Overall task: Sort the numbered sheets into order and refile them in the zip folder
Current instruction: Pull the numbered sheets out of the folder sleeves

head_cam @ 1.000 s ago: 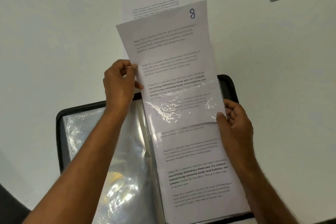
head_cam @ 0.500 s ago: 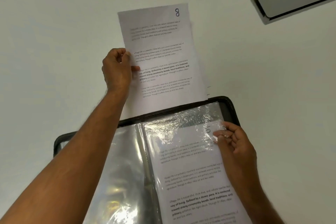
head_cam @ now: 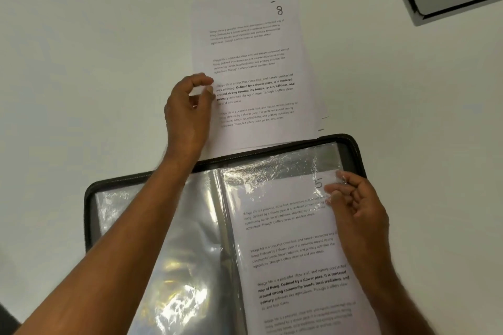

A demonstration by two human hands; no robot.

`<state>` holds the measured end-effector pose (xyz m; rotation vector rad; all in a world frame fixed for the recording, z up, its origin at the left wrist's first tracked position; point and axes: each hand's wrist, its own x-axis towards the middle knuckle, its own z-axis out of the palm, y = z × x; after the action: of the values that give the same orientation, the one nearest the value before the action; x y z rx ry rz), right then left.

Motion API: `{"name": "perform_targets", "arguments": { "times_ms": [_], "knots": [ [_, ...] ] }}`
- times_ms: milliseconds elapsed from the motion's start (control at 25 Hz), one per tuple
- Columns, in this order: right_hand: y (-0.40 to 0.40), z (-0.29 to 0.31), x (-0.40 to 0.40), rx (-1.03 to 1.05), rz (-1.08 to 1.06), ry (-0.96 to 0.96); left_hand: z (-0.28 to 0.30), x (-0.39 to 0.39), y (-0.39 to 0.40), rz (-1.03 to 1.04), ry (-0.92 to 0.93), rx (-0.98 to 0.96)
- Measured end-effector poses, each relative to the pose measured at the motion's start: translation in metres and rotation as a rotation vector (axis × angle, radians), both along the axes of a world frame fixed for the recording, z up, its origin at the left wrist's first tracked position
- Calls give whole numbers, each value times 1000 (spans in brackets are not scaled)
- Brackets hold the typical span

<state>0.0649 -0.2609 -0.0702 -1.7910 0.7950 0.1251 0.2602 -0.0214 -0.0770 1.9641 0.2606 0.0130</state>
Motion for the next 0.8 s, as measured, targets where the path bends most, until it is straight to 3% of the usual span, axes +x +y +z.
{"name": "perform_targets", "arguments": {
  "times_ms": [160,280,440,560,800],
  "knots": [
    [5,14,2,36,32,9,6,-71,9,-209,-102,248],
    [12,26,4,79,135,55,5,-121,20,-254,-48,319],
    [32,43,8,112,304,73,12,-175,31,-187,146,169],
    [52,57,9,247,358,64,17,-192,40,-91,276,12],
    [104,67,4,506,486,9,30,-197,56,-27,379,-204]
  ]
}}
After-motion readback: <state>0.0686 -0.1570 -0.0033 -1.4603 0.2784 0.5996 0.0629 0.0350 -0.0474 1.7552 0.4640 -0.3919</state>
